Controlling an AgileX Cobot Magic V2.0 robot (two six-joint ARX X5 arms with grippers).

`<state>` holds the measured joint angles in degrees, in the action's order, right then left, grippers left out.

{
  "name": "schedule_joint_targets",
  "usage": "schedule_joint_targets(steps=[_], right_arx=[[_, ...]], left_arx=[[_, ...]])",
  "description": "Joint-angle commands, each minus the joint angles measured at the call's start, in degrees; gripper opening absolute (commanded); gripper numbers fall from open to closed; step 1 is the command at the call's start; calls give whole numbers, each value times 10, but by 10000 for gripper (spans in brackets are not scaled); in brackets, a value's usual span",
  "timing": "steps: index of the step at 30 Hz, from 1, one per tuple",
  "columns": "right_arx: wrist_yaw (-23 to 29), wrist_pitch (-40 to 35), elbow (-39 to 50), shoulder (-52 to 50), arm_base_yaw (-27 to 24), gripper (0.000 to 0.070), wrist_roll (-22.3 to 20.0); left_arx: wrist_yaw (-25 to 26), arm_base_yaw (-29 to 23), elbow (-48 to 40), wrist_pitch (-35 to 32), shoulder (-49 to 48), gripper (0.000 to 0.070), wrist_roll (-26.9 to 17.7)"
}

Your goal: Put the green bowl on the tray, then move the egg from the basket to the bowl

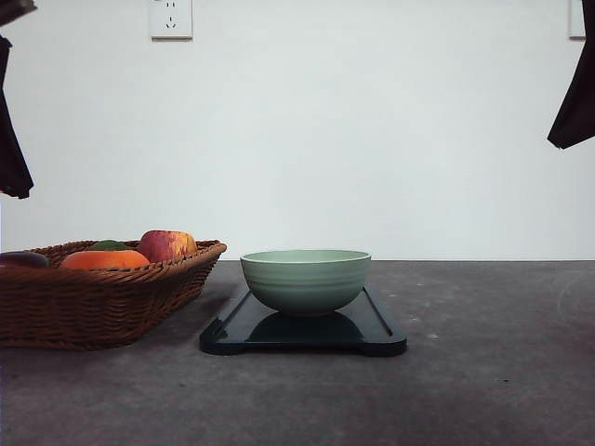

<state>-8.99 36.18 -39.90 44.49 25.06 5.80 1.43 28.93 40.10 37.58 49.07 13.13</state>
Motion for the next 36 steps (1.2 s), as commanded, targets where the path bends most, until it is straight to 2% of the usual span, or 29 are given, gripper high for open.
schedule_joint_targets(steps=[1, 2, 4, 6, 11, 14, 19, 25, 36], right_arx=[[0, -6, -1, 2, 3, 9, -3], [0, -6, -1, 2, 3, 9, -3], [0, -6, -1, 2, 3, 9, -3], [0, -6, -1, 2, 3, 9, -3], [0, -6, -1, 2, 3, 9, -3], [0, -6, -1, 2, 3, 9, -3], [0, -6, -1, 2, 3, 9, -3], [0, -6, -1, 2, 3, 9, -3], [0, -6, -1, 2, 3, 9, -3]], left_arx=[[0, -1, 5, -3, -5, 0, -7], [0, -7, 4, -3, -9, 0, -39], [0, -25, -3, -8, -25, 0, -65], [0, -52, -28, -50, -53, 0, -69], [0, -132, -149, -208, -179, 0, -71], [0, -173, -222, -258, -270, 0, -71], [0, -224, -310, -265, -402, 0, -73], [0, -267, -374, -265, -485, 0, -80], [-3, -275, -394, -271, -489, 0, -78]])
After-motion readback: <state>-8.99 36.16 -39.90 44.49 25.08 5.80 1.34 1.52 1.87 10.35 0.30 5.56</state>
